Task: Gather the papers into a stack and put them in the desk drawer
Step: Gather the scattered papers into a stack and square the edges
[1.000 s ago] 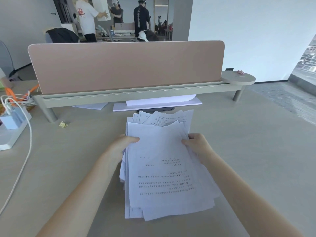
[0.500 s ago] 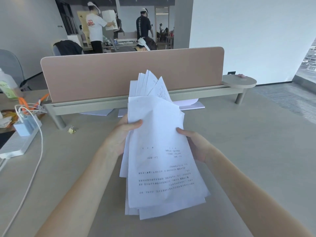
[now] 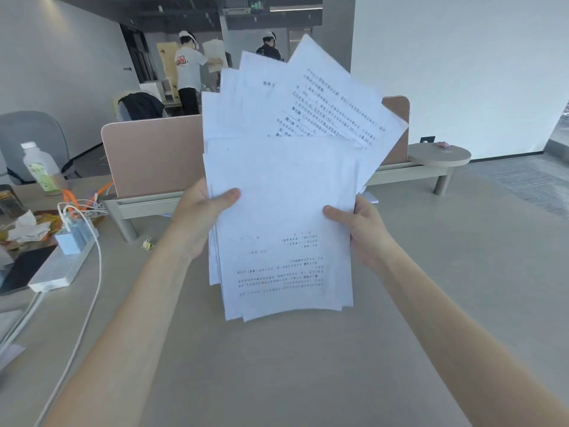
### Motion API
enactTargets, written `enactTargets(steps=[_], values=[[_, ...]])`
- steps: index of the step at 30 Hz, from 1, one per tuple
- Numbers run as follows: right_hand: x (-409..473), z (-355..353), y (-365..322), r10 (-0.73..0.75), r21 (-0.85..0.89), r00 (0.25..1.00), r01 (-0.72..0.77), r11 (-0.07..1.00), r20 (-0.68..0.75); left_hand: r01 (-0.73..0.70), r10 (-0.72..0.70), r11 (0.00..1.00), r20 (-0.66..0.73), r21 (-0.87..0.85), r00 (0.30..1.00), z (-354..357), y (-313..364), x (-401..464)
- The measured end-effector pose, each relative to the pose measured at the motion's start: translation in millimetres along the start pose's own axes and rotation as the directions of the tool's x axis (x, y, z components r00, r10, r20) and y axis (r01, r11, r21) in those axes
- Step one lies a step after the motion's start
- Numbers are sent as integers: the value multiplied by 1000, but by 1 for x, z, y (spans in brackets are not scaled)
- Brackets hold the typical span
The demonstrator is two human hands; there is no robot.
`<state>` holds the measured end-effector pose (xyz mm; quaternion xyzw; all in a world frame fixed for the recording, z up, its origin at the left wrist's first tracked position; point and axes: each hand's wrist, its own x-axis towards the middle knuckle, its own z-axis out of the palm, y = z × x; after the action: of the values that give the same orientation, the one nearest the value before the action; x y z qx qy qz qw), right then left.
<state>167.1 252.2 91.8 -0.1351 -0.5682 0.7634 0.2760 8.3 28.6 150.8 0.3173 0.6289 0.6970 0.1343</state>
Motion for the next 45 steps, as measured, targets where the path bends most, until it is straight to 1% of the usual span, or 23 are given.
enactTargets(steps=[3, 6, 11, 18, 23, 29, 35, 39, 45], values=[[0, 7, -14, -99, -85, 993, 94, 992, -56, -51, 51, 999, -64, 5, 997, 1, 2, -1], [-4, 14, -23, -151, -139, 983, 136, 981, -105, -74, 73, 997, -103, -6, 992, 4, 3, -4], [-12, 18, -23, -164, -173, 979, 143, 975, -119, -85, 81, 996, -136, -22, 987, 5, 0, -8], [-20, 19, -19, -185, -232, 977, 157, 960, -105, -45, 39, 998, -139, -41, 990, 6, -5, -14], [-20, 21, -30, -220, -206, 968, 192, 960, -123, -21, 16, 999, -139, -30, 990, 10, -9, -14], [-14, 23, -40, -292, -272, 953, 262, 926, -76, -1, -4, 999, -135, -41, 991, 13, -12, -12], [-11, 31, -55, -362, -310, 931, 332, 891, -43, 1, -7, 998, -109, -59, 994, 11, -17, -12], [-4, 37, -71, -411, -350, 911, 380, 856, -17, 13, -16, 999, -84, -42, 996, 13, -22, -11], [3, 45, -84, -434, -402, 901, 402, 823, 13, 21, -24, 999, -85, -40, 996, 16, -26, -7]])
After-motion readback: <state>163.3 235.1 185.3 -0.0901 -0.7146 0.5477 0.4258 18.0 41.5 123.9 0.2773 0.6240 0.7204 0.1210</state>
